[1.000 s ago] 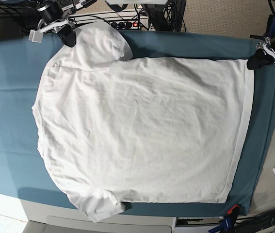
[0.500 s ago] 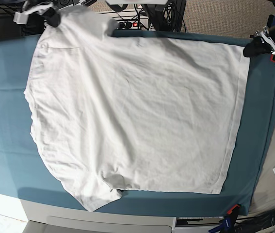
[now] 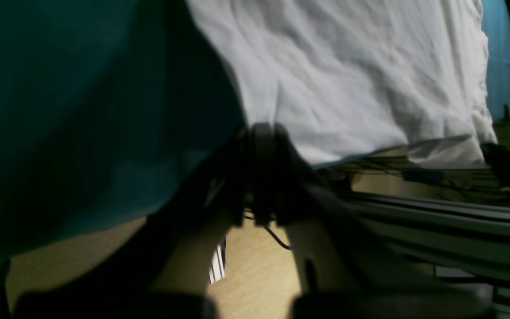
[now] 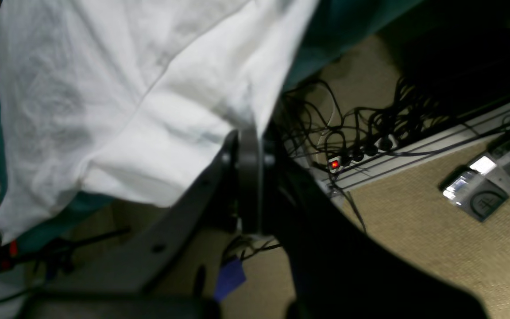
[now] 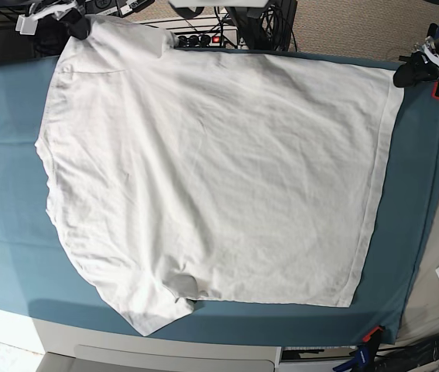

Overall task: Fold the T-shirt properly
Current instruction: 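Lift and pull the shirt edge with both grippers to straighten it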

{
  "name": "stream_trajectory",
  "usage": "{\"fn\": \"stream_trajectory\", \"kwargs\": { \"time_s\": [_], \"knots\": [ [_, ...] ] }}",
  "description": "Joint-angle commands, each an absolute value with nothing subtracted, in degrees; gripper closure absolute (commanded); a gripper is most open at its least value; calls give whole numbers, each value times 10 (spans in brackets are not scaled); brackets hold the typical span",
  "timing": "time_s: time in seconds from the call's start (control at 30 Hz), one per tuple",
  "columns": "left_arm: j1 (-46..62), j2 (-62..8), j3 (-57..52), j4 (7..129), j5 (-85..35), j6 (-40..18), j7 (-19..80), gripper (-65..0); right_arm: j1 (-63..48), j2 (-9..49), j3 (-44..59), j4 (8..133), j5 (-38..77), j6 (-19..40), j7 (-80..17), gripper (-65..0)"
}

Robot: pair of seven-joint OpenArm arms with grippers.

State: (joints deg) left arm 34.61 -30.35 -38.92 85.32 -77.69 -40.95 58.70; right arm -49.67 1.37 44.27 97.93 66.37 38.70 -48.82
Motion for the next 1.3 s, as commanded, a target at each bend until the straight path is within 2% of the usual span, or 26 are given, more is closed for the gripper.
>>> {"fn": "stream_trajectory", "kwargs": {
  "time_s": [0.0,0.4,0.83,1.27],
  "knots": [
    [364,-309,-393,853,-778,-400,611,0,-513,17,451,986,676,398,-483,0],
    [403,-297,-403,854,-789,-400,618,0,-547,17,456,986,705,400,-503,0],
    [403,-290,-416,855,-798,-400,626,0,-564,18,511,986,762,400,-536,0],
    [392,-289,-416,923,-765,-400,604,0,-512,17,512,986,806,400,-538,0]
  ]
}}
